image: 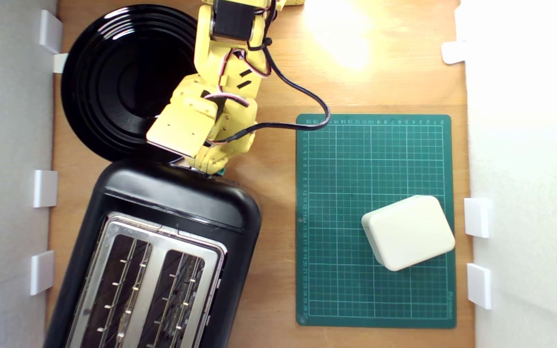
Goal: Start toaster
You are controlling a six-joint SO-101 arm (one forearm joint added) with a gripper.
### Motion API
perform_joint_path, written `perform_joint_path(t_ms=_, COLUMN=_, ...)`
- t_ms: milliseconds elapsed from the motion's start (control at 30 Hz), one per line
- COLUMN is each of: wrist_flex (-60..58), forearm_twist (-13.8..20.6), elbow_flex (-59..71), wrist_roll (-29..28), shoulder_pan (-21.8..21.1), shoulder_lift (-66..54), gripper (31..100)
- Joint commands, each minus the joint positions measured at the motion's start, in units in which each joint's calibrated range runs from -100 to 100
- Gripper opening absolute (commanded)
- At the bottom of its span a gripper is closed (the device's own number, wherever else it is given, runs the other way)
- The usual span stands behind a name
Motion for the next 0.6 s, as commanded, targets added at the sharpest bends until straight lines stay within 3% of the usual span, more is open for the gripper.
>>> perform_joint_path(t_ms=0, wrist_flex=-0.3, forearm_twist=0.9, elbow_flex=-3.5, wrist_roll=0.0, shoulder_pan=0.8, shoulder_lift=-1.0, gripper=31.3)
perform_joint_path(t_ms=333, wrist_flex=-0.3, forearm_twist=1.1, elbow_flex=-6.0, wrist_roll=0.3, shoulder_pan=0.4, shoulder_lift=-7.7, gripper=31.3)
perform_joint_path(t_ms=567, wrist_flex=-0.2, forearm_twist=1.1, elbow_flex=-5.0, wrist_roll=0.4, shoulder_pan=-3.2, shoulder_lift=-13.7, gripper=31.3)
